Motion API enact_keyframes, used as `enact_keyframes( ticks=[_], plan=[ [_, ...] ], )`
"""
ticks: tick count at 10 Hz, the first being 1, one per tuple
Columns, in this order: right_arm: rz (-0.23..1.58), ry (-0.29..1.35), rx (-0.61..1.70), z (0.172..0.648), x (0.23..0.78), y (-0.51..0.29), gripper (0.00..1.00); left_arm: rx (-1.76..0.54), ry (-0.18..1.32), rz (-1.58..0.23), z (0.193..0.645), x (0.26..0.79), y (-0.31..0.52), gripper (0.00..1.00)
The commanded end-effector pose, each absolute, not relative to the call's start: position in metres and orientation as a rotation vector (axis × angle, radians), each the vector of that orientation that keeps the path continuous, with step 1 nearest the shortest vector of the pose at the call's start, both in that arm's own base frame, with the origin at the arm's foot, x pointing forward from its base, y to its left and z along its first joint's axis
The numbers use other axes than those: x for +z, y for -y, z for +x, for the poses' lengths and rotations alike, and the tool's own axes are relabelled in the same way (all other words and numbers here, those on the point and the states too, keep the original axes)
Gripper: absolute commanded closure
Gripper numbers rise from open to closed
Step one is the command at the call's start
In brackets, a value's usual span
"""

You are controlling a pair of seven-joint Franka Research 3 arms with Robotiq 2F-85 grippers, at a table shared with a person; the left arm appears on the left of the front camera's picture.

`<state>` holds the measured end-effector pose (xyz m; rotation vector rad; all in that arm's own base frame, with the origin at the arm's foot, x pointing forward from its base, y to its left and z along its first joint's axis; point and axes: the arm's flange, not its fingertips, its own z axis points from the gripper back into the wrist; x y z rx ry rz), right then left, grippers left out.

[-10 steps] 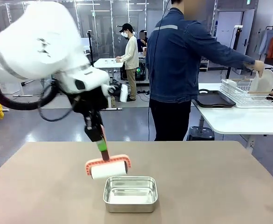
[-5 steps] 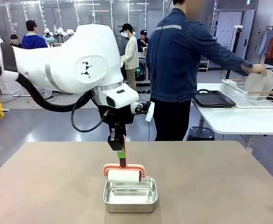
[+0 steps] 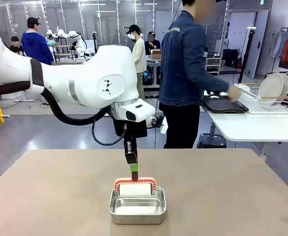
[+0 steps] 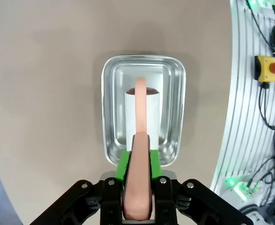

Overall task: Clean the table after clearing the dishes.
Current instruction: Place the Lint Roller back on top of the Airtight Container.

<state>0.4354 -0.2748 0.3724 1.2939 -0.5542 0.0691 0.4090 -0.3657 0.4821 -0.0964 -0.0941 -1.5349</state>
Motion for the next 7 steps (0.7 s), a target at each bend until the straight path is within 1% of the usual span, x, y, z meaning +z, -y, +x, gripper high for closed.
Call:
enact_keyframes(
  ticks=[1, 3, 6, 7],
  plan=[
    [1.282, 0.554, 0.069, 0.431, 0.374, 0.272, 0.0, -1.517, 0.111, -0.061, 0.414, 0.467, 0.372, 0.78],
    [1.282, 0.554, 0.069, 0.431, 0.374, 0.272, 0.0, -1.503, 0.108, -0.076, 0.421, 0.443, 0.375, 0.78],
    [1.282, 0.554, 0.069, 0.431, 0.374, 0.272, 0.0, -1.501, 0.065, -0.058, 0.434, 0.415, 0.369, 0.78],
    [1.282, 0.554, 0.069, 0.431, 0.374, 0.272, 0.0, -1.505, 0.068, -0.058, 0.435, 0.416, 0.369, 0.56]
  ],
)
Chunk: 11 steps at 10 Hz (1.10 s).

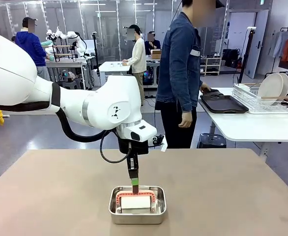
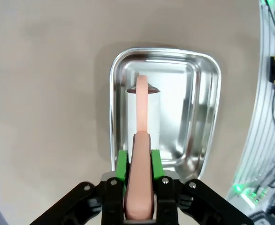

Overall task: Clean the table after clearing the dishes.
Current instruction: Place the Lint Roller back on top of the Airtight Container.

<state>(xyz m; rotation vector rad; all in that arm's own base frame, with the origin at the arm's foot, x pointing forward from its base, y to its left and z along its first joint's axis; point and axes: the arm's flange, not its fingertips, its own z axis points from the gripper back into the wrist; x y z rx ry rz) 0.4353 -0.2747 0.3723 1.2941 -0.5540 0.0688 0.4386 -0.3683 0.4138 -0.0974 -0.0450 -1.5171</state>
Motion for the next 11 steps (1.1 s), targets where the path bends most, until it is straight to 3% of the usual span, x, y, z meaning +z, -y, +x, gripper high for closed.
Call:
enact_keyframes(
  ticks=[1, 2, 3, 11],
  plan=[
    [1.282, 0.554, 0.069, 0.431, 0.374, 0.272, 0.0, -1.513, 0.069, -0.066, 0.436, 0.419, 0.369, 0.29],
    [1.282, 0.554, 0.069, 0.431, 0.374, 0.272, 0.0, -1.51, 0.065, -0.068, 0.437, 0.42, 0.367, 0.08],
    [1.282, 0.554, 0.069, 0.431, 0.374, 0.272, 0.0, -1.504, 0.06, -0.069, 0.438, 0.423, 0.364, 0.0],
    [1.282, 0.554, 0.069, 0.431, 0.374, 0.272, 0.0, -1.499, 0.074, -0.089, 0.445, 0.429, 0.36, 0.0]
  ],
)
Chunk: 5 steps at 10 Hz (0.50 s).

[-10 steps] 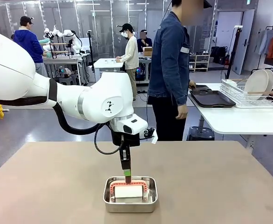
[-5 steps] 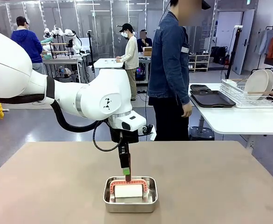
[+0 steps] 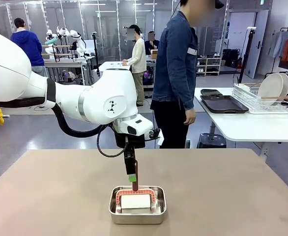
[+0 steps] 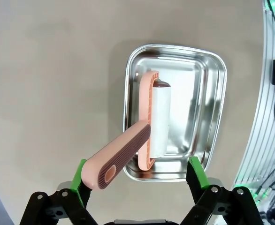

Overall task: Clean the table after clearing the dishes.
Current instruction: Place the Lint Roller back on top of the Airtight Container.

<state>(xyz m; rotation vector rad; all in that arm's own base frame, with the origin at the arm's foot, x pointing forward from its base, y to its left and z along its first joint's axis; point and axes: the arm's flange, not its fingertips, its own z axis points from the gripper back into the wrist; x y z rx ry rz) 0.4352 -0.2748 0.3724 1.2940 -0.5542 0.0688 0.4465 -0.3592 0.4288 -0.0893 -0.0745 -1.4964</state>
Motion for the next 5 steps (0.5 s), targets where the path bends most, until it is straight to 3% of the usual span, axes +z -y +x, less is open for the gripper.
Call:
enact_keyframes(
  ticks=[1, 5],
  plan=[
    [1.282, 0.554, 0.069, 0.4314, 0.3744, 0.2716, 0.0, -1.499, 0.074, -0.089, 0.4452, 0.4287, 0.3602, 0.0],
    [1.282, 0.554, 0.069, 0.4314, 0.3744, 0.2716, 0.0, -1.499, 0.073, -0.09, 0.4457, 0.4281, 0.3603, 0.0]
  ],
)
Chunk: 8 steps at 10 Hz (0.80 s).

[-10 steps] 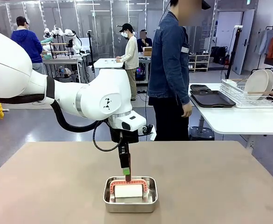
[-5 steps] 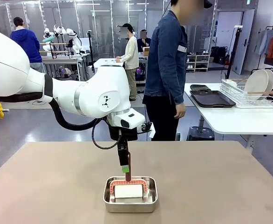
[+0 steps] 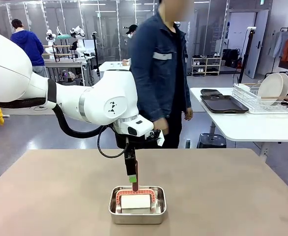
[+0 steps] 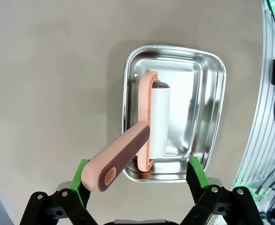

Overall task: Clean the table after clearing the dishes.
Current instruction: Place the Lint Roller back on top of the Airtight Container.

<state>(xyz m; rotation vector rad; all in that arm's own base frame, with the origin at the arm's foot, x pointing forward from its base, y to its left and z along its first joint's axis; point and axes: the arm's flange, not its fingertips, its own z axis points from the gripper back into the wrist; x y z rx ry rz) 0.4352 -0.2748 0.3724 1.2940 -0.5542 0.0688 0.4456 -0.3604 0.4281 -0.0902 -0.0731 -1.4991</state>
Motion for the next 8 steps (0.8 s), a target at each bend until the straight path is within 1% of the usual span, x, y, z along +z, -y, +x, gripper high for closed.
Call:
enact_keyframes(
  ticks=[1, 2, 3, 4, 5, 6, 7, 8],
  plan=[
    [1.282, 0.554, 0.069, 0.431, 0.374, 0.272, 0.0, -1.48, 0.148, -0.262, 0.452, 0.464, 0.327, 0.0],
    [1.282, 0.554, 0.069, 0.431, 0.374, 0.272, 0.0, -1.346, 0.193, -0.37, 0.465, 0.492, 0.278, 0.0],
    [1.282, 0.554, 0.069, 0.431, 0.374, 0.272, 0.0, -1.203, 0.207, -0.537, 0.475, 0.516, 0.22, 0.0],
    [1.282, 0.554, 0.069, 0.431, 0.374, 0.272, 0.0, -1.107, 0.234, -0.635, 0.478, 0.53, 0.172, 0.0],
    [1.282, 0.554, 0.069, 0.431, 0.374, 0.272, 0.0, -0.942, 0.192, -0.699, 0.483, 0.535, 0.125, 0.0],
    [1.282, 0.554, 0.069, 0.431, 0.374, 0.272, 0.0, -0.797, 0.184, -0.831, 0.488, 0.531, 0.079, 0.0],
    [1.282, 0.554, 0.069, 0.431, 0.374, 0.272, 0.0, -0.645, 0.188, -0.964, 0.488, 0.52, 0.023, 0.0],
    [1.282, 0.554, 0.069, 0.431, 0.374, 0.272, 0.0, -0.522, 0.221, -1.008, 0.484, 0.505, -0.028, 0.0]
  ],
)
